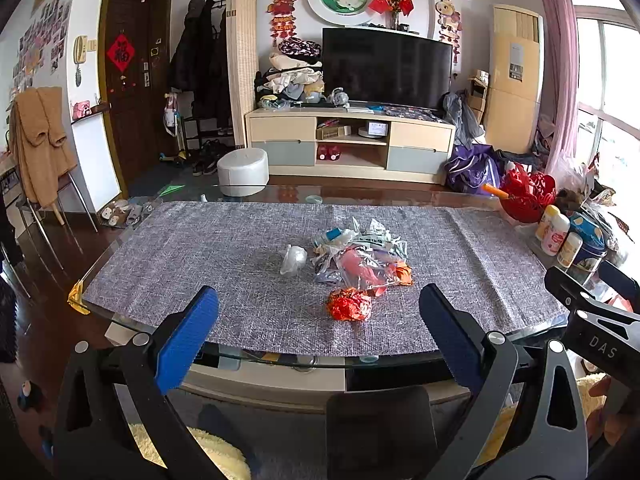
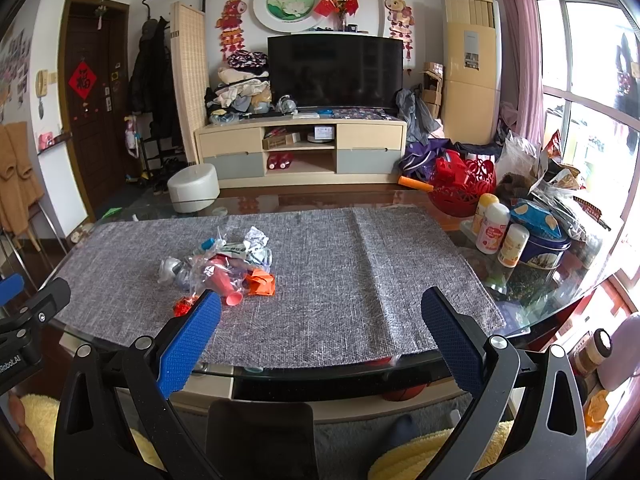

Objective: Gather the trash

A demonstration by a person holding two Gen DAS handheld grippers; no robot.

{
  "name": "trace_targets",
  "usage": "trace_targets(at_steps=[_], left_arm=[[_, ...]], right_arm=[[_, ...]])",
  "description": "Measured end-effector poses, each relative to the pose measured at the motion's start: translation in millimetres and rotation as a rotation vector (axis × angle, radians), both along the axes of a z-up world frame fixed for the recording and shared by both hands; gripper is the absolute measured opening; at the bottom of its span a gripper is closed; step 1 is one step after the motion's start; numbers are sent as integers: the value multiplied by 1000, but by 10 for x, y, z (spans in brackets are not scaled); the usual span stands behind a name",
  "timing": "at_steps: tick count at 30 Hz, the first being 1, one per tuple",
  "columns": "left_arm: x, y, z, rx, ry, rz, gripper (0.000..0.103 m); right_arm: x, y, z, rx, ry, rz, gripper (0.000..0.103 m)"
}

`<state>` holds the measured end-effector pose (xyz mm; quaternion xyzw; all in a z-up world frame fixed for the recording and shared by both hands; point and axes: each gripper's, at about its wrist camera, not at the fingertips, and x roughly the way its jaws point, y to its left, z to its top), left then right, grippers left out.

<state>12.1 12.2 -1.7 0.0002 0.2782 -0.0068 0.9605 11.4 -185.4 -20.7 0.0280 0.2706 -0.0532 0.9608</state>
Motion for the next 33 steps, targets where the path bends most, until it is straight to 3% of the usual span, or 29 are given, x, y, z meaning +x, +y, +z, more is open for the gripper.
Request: trace_targets(at_steps=[10,19,29,33], left_arm=[[58,108,-55,-10,8,17,95],[329,269,-223,33,36,61,95],[772,402,-729,74,181,51,95],[910,481,-889,79,223,59,95]], right_arm=[[56,-36,15,16,-19,6,100],[291,-55,-85,16,-69,31,100],[790,101,-602,32,99,120,100],[1052,240,-845,129,228,177,100]])
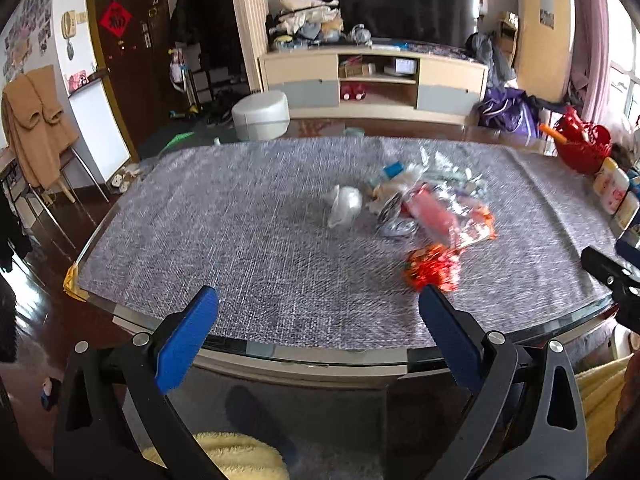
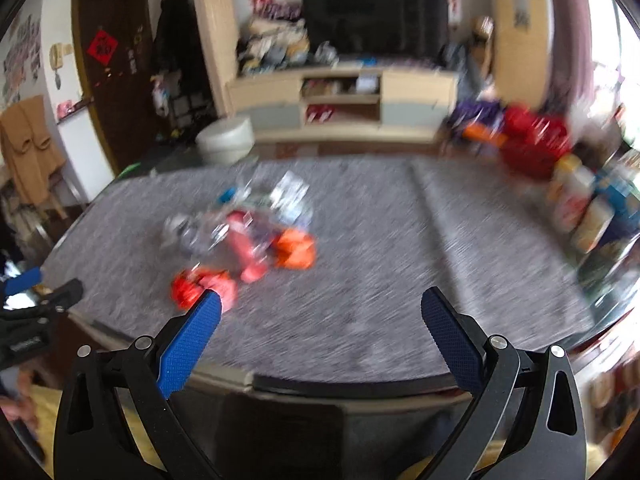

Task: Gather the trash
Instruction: 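Close the left tool on the red-orange bag while the right tool grasps a clear bag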

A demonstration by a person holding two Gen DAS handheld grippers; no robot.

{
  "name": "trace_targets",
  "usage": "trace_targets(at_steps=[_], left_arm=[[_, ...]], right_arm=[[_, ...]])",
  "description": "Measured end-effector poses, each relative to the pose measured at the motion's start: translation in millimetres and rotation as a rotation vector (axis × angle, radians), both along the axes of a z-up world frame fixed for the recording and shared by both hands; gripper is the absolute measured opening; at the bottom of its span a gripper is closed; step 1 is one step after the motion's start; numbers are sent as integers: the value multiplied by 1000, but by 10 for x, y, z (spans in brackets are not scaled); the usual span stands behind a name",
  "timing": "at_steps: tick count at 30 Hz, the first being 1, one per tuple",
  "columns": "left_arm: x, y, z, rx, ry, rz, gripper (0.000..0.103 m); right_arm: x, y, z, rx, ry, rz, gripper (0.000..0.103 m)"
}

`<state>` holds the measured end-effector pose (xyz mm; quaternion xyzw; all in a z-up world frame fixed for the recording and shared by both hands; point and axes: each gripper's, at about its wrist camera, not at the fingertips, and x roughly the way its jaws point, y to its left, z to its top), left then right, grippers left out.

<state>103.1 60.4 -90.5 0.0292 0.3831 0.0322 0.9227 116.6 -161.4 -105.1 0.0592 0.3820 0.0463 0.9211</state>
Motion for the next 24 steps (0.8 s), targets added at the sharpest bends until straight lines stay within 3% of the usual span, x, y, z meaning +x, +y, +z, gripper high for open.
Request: trace_targets(at_steps=[8,14,17,24], left_arm=[[230,137,-104,-11,43,13,92],[348,101,-257,-77,100,-48,90],[384,12,-396,-99,146,-102,86],[501,-243,-558,-136,185,-193,86]], right_arm=[[439,339,-121,49,54,104,81],[841,559,-180,84,88,171,81],[1044,706,-282,52,131,196,81],[1225,740,-405,40,172,196,81]])
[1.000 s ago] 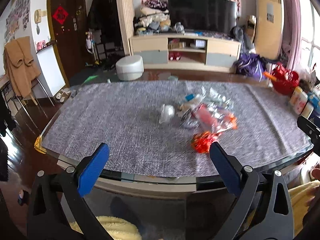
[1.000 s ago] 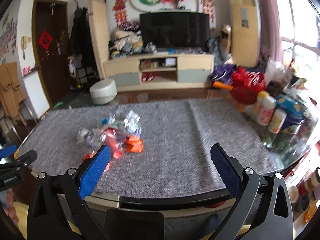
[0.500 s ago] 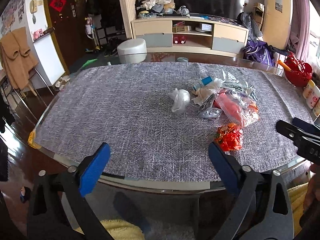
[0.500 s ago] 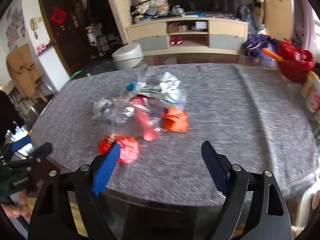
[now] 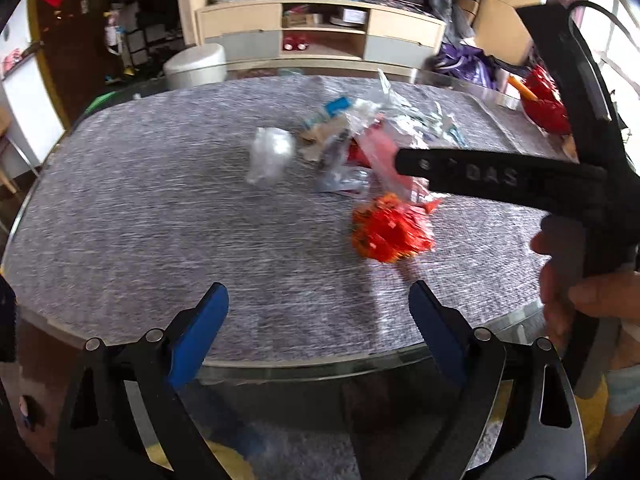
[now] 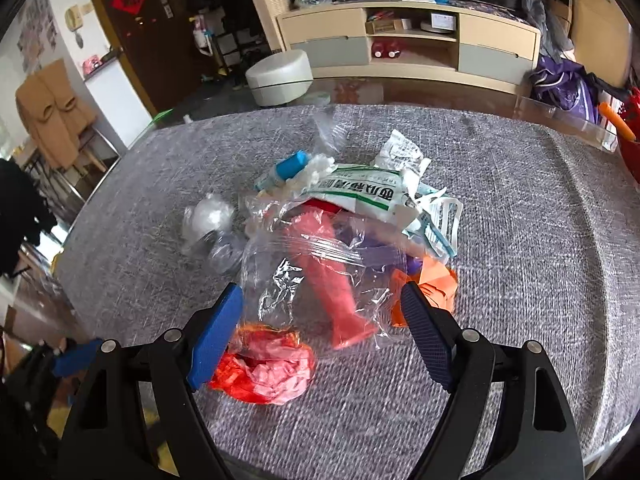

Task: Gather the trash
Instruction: 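Close the left tool on the red-orange bag while the right tool grasps a clear bag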

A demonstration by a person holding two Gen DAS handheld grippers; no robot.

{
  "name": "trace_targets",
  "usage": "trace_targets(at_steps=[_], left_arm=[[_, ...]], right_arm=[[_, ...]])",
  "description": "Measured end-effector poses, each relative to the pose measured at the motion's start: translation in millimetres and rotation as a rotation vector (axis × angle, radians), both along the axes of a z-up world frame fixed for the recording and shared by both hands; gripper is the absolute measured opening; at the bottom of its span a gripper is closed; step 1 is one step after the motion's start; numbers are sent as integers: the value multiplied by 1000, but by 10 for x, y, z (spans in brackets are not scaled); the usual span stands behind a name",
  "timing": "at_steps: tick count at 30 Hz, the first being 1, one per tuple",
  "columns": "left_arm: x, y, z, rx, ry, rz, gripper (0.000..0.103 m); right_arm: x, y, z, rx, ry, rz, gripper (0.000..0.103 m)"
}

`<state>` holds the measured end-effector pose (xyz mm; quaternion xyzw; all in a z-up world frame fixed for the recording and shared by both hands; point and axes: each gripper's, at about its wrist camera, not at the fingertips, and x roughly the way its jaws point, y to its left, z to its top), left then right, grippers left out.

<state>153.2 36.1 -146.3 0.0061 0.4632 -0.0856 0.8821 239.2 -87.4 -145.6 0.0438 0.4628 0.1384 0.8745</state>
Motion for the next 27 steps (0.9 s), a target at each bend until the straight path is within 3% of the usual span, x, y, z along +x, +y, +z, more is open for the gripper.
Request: trace_targets(at_steps=[16,21,27], left_arm=[[511,-187,-108,-160,40,-28,86],[653,-334,-148,-176,51,-56,86],[786,-340,-234,-205,68,-62,74]], right_arm=[[237,-290,-177,107,94,-4,72],[315,-340,-191,122,117,21,60],[341,-420,-190,155,133,36,50]])
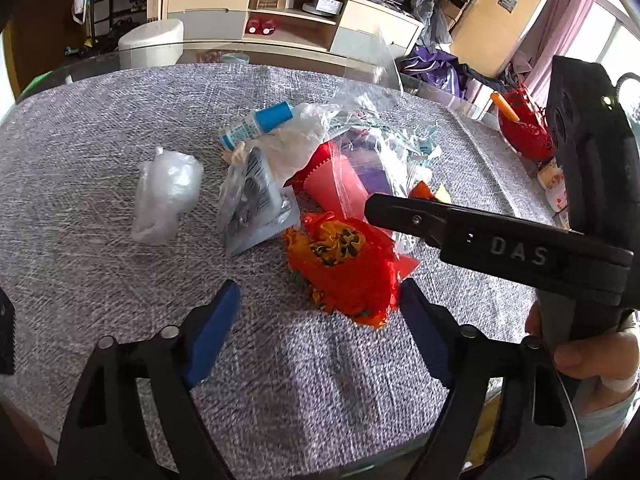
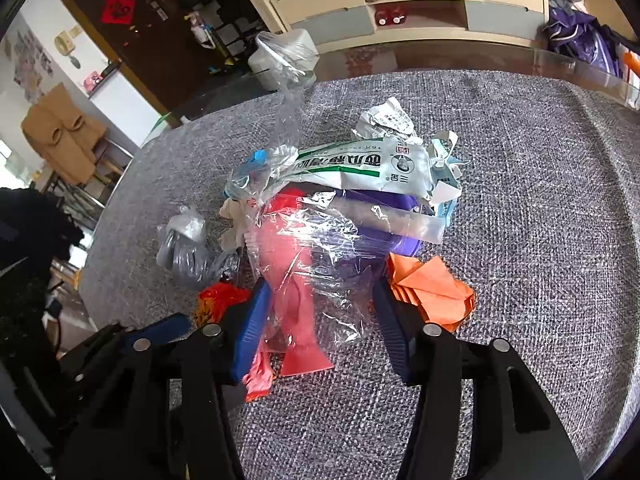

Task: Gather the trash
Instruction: 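Close the left tool on the red-orange bag while the right tool grasps a clear bag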

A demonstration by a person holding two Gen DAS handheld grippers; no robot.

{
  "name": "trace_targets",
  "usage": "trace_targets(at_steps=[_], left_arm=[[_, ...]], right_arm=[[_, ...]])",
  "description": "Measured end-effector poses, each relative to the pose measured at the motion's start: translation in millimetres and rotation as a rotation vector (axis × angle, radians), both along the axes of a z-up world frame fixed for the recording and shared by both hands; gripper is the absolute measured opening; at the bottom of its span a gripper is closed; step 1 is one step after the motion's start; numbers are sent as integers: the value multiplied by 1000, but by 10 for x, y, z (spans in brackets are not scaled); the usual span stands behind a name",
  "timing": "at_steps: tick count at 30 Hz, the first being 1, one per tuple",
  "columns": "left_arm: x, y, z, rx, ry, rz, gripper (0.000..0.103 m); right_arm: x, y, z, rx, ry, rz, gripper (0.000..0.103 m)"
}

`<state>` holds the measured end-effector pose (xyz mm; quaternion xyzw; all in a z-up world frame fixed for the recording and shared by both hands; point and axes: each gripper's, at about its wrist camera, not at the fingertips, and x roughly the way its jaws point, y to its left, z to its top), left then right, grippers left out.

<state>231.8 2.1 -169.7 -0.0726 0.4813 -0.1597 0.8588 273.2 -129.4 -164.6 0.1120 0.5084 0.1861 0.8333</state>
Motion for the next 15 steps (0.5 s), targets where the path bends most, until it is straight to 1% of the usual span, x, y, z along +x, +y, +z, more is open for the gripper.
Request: trace_targets(at_steps=[2,3,4,5,6,8,10,15], left_arm=[[21,-7,-3,-12,-4,-8,68],[32,-25,-1,-21,-5,-18,63],[41,-31,-3,-31,-5,-28,55],[49,-55,-4,-48,-7,-43,50],[54,-72,-7,-46,-8,-45,48],[90,-83,-23,-38,-13,-44,47],[97,-73,-35,-54,-10,-36,46],[28,-70,-20,-56,-19,-29,43]], right_arm=[[-3,-31,-2,13,6,3,47],[-9,-43,-4,15,7,4,46],[-13,-44,1,13,5,5,44],[-21,-48,2,14,5,6,40],[-29,-47,14,21,5,8,38],[-58,-46,54,23,-8,8,35],[-95,-63,103,22,-21,7,34],[-183,-144,254,27,-57,-4,32]])
